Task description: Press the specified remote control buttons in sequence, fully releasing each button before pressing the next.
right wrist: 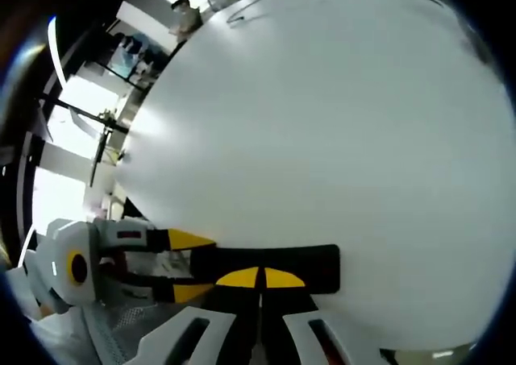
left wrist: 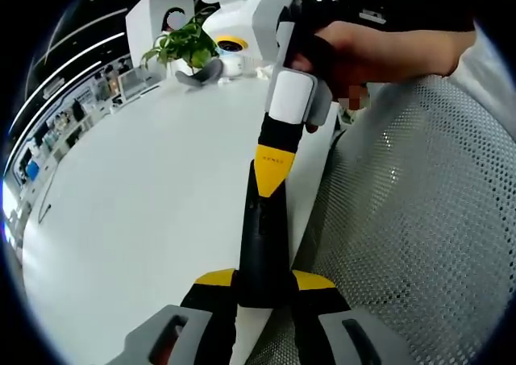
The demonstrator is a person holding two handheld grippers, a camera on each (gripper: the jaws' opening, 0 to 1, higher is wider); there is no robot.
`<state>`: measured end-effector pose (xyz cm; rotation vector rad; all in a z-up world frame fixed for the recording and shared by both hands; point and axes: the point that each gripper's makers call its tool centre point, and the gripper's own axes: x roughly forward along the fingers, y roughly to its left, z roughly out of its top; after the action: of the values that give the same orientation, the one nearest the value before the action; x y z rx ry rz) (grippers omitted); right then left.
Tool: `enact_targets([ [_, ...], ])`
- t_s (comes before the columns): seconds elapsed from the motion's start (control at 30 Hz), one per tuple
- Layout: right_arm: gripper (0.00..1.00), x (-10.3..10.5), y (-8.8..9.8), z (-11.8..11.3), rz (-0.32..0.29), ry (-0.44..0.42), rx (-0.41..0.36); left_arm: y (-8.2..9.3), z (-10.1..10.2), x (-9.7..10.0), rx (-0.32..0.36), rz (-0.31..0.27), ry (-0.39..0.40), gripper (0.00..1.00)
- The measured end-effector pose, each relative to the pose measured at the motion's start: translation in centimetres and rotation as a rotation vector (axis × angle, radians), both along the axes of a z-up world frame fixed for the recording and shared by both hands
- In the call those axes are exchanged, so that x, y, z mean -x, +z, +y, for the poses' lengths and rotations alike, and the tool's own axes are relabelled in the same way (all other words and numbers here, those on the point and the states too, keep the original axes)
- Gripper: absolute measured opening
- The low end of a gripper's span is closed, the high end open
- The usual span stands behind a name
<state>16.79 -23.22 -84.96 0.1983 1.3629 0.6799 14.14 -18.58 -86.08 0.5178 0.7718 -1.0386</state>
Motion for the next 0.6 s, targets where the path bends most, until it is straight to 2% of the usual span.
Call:
enact_targets([
  [0.6, 0.0, 0.18, -0.06, -0.39, 0.024, -0.012, 0.017, -0.03, 0.01, -0.02, 0.0, 0.0, -0.001, 0.25],
])
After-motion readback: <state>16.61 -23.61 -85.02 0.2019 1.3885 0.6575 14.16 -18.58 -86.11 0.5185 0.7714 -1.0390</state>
